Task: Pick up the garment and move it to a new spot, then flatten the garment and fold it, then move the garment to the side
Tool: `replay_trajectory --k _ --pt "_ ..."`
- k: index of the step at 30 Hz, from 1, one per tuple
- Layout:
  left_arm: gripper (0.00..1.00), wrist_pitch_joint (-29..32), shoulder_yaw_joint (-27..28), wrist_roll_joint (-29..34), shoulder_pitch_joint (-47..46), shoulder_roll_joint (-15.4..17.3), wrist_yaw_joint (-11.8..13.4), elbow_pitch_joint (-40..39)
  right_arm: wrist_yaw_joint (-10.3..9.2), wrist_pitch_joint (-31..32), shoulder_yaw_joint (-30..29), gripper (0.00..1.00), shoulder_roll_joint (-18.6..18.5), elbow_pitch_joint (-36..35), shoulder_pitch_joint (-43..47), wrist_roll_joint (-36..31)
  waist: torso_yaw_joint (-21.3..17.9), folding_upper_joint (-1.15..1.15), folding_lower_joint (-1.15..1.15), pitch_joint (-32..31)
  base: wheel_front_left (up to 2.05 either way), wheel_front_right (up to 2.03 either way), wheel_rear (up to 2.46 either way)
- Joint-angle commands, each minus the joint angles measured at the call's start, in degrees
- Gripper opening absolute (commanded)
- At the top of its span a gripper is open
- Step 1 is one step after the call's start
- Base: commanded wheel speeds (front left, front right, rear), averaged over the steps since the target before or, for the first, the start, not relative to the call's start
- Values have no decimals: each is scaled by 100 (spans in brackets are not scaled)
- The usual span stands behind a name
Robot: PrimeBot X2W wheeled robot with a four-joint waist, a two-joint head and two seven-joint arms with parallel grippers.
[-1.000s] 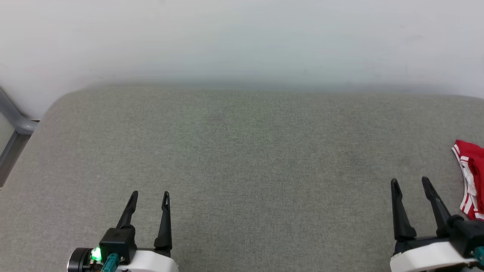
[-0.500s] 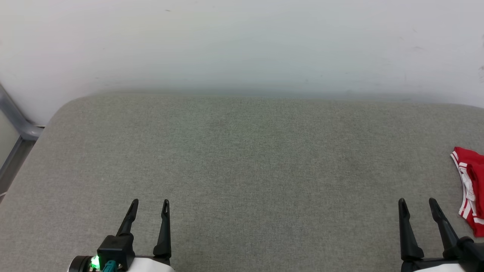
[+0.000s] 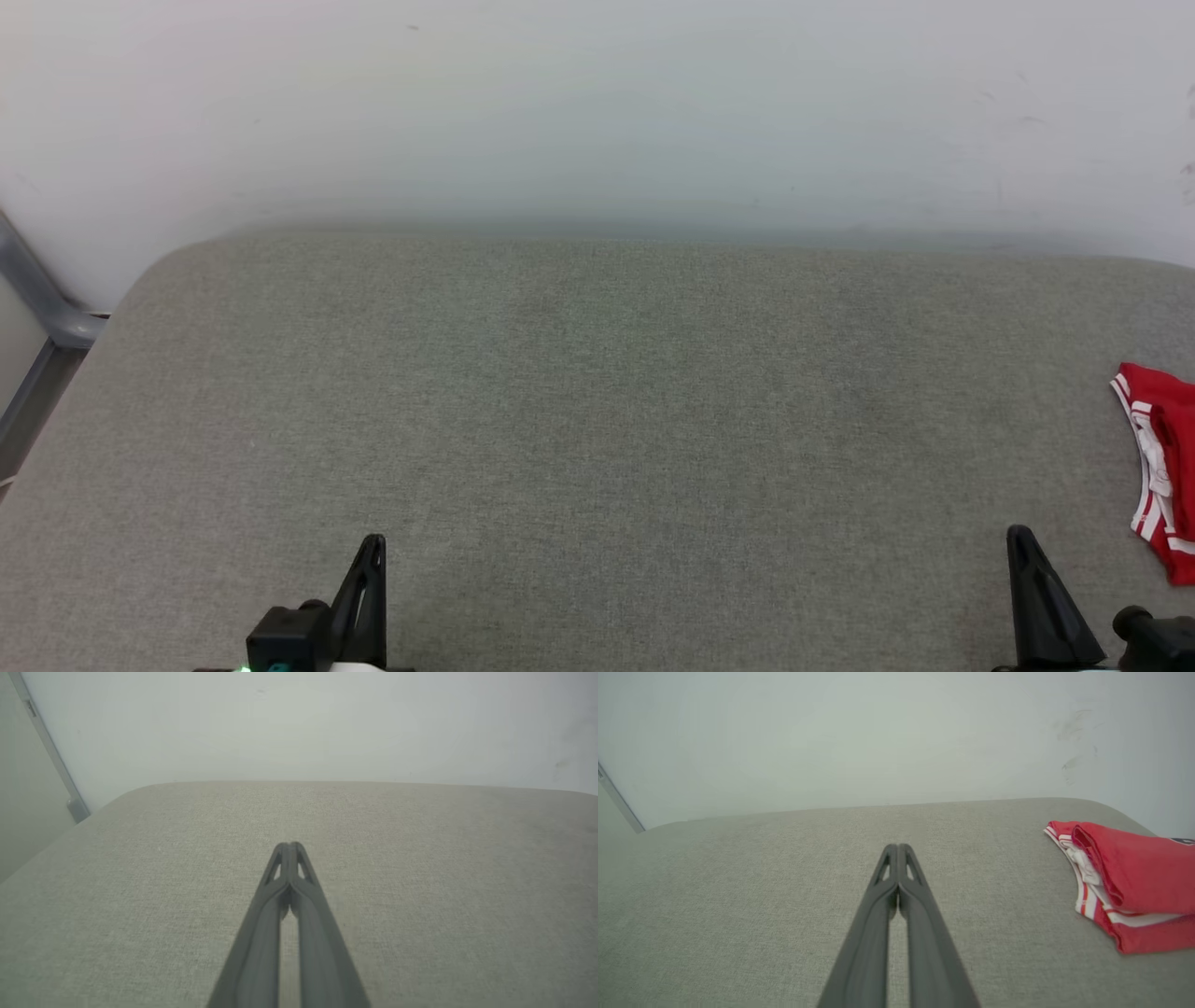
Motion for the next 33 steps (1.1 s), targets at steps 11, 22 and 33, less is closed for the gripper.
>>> replay_trajectory --k 11,22,33 --pt "0 333 175 -1328 -231 -28 -111 49 -1 318 0 0 0 103 -259 1293 -34 0 0 14 0 0 0" --pt "0 605 305 -2459 -385 -52 -205 116 -1 594 -4 0 1 231 -468 2386 -67 0 0 29 0 0 0" --pt "0 848 420 -3452 -522 -71 -289 183 -1 840 -7 0 2 348 -652 3345 -100 0 0 43 0 0 0"
